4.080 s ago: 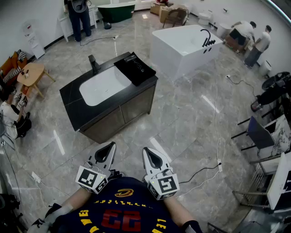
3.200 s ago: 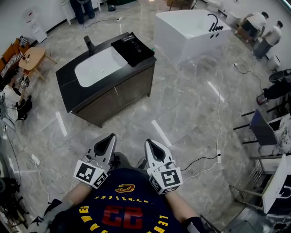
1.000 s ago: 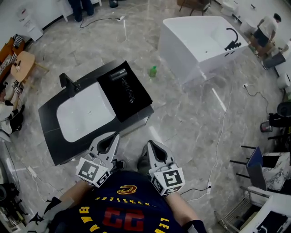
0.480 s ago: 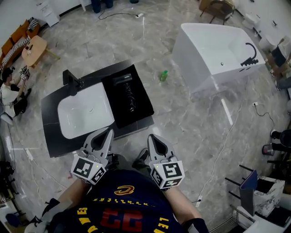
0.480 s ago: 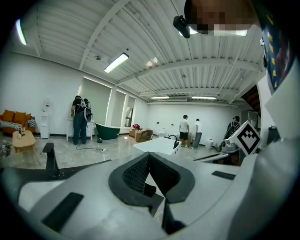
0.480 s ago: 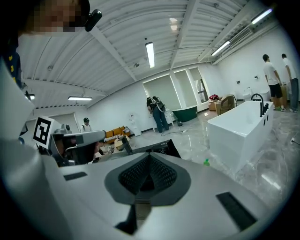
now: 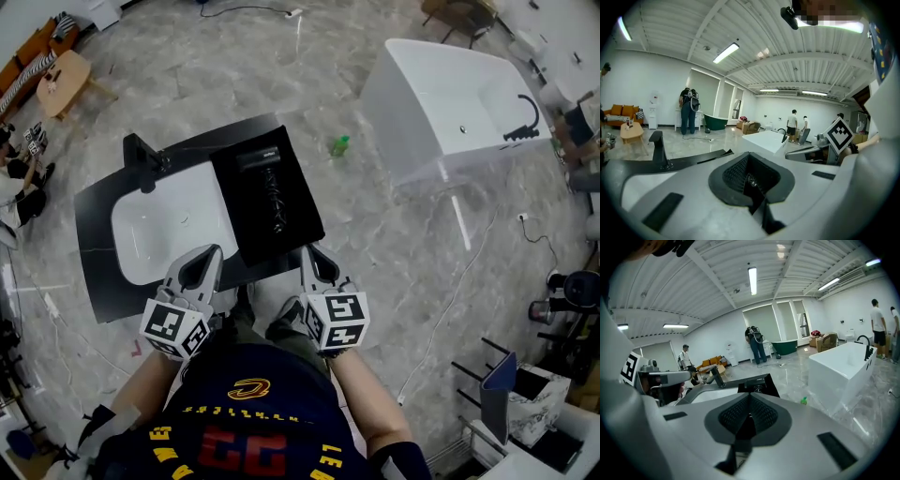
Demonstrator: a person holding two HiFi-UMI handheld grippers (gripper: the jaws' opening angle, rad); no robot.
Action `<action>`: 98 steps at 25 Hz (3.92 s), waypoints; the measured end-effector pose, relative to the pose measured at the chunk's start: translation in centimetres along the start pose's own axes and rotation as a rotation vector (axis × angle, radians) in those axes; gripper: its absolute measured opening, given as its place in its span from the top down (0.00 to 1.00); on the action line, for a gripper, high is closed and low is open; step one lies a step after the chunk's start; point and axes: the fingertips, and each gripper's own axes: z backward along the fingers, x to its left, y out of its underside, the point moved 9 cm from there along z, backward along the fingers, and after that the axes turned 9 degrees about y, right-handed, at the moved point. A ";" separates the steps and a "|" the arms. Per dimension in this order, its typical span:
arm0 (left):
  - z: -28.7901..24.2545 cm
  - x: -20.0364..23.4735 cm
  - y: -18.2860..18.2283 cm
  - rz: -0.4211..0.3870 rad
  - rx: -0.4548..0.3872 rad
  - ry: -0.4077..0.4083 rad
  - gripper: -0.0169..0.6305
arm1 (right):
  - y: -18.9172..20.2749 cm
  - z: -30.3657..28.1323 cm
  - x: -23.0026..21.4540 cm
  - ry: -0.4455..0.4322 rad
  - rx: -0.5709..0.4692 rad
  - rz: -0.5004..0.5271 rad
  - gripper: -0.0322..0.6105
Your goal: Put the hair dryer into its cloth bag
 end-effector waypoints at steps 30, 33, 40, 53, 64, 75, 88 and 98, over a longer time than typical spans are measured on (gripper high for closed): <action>7.2 11.9 5.9 0.199 0.074 -0.177 0.72 | 3.3 -25.8 2.3 0.050 0.530 0.282 0.59; 7.6 12.1 5.8 0.201 0.075 -0.194 0.72 | 3.5 -26.5 2.3 0.073 0.561 0.283 0.59; 7.8 12.2 5.9 0.204 0.084 -0.194 0.72 | 4.1 -27.9 2.3 0.086 0.630 0.249 0.59; 5.2 10.5 4.7 0.100 0.132 -0.051 0.72 | 2.7 -21.4 1.6 0.020 0.544 0.155 0.59; -2.8 5.2 6.3 -0.133 0.306 0.264 0.72 | 5.4 -8.4 -0.9 -0.021 0.463 0.082 0.59; -12.5 -0.3 11.2 -0.426 0.589 0.534 0.72 | 12.0 2.5 -3.8 0.090 0.435 -0.069 0.59; -16.6 0.8 17.3 -0.584 0.937 0.520 0.79 | 18.7 6.9 -2.9 0.128 0.476 -0.200 0.59; -15.9 1.8 14.8 -0.424 0.800 0.474 0.94 | 19.5 5.2 -0.8 0.075 0.526 -0.166 0.59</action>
